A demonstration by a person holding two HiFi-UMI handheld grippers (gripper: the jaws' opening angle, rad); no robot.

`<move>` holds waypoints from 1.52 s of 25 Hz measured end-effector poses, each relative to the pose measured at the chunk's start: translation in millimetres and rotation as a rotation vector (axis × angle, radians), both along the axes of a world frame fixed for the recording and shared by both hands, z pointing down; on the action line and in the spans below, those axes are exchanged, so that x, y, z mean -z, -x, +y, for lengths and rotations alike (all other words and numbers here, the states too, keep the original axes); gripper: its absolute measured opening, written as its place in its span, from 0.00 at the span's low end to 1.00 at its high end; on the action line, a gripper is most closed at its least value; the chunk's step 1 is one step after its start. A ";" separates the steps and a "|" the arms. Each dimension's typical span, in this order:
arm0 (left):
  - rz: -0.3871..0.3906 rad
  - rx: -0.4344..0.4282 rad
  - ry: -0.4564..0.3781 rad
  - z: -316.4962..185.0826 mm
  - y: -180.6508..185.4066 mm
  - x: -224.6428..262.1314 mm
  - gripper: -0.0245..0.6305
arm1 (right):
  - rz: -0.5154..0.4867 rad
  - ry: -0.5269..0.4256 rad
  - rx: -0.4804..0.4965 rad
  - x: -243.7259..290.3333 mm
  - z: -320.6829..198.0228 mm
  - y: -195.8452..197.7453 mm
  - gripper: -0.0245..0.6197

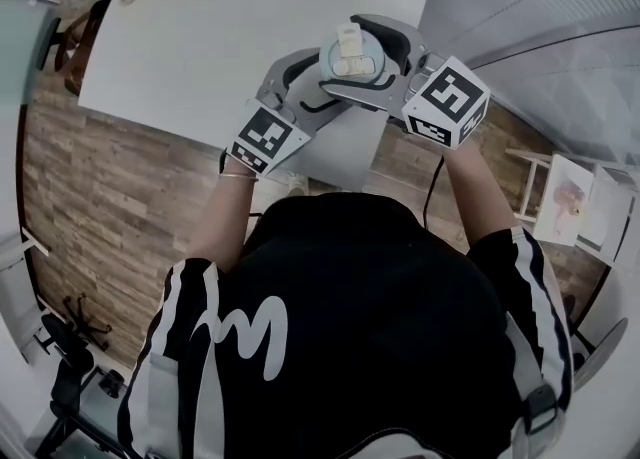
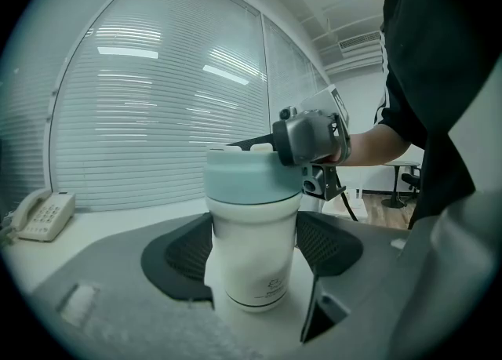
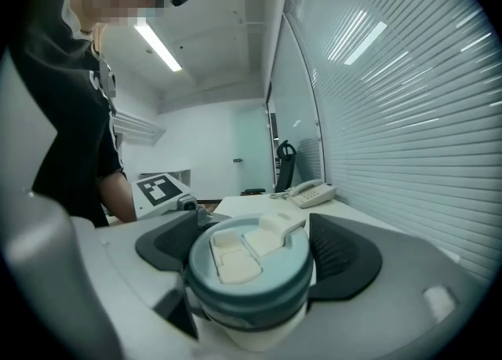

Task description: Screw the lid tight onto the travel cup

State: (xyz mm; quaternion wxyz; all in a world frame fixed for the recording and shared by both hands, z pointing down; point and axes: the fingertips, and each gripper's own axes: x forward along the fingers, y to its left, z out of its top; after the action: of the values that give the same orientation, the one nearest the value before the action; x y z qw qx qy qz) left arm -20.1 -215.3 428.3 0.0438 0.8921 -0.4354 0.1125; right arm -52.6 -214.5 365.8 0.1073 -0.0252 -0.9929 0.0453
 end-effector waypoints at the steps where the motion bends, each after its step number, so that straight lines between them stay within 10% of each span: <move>1: 0.000 0.001 -0.002 -0.1 -0.4 0.4 0.56 | 0.004 -0.001 -0.029 0.1 -1.1 -0.7 0.73; 38: 0.018 -0.043 -0.014 2.9 -1.0 3.9 0.56 | 0.030 -0.040 -0.658 3.3 -18.6 -9.4 0.72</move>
State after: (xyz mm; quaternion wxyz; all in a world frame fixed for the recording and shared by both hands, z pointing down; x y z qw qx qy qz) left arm -19.2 -212.5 424.4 0.0389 0.9024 -0.4167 0.1024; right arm -43.2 -233.2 362.5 0.1021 0.2998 -0.9467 0.0586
